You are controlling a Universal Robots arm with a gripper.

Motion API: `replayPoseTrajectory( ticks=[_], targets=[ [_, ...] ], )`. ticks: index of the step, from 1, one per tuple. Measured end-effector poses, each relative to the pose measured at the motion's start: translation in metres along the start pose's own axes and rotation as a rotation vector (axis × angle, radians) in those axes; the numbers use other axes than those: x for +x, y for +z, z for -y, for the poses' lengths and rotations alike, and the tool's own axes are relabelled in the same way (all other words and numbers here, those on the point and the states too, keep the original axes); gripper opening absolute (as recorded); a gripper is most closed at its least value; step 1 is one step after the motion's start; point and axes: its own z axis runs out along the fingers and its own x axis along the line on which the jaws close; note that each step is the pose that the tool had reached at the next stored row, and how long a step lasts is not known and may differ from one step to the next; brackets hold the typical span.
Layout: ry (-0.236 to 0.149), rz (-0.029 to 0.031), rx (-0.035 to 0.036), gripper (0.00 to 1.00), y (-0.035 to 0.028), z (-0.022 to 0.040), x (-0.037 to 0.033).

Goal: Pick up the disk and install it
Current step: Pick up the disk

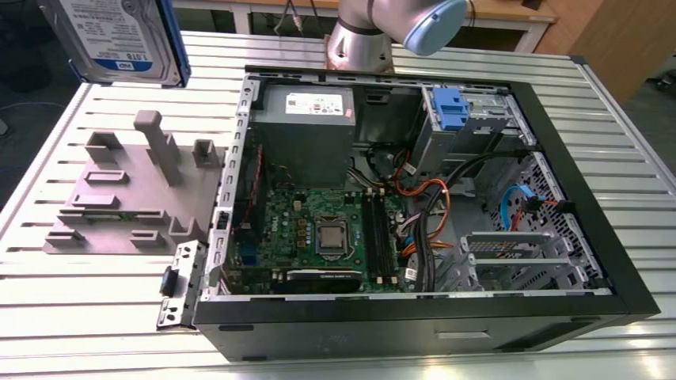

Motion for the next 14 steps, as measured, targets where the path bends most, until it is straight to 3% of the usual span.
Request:
replayPoseTrajectory(
  ticks=[8, 14],
  targets=[
    [0.0, 0.0, 0.0, 0.36, 0.0002, 0.0104, 0.0001],
    [0.0, -0.0004, 0.0, 0.36, 0.0002, 0.013, 0.0008]
  ],
)
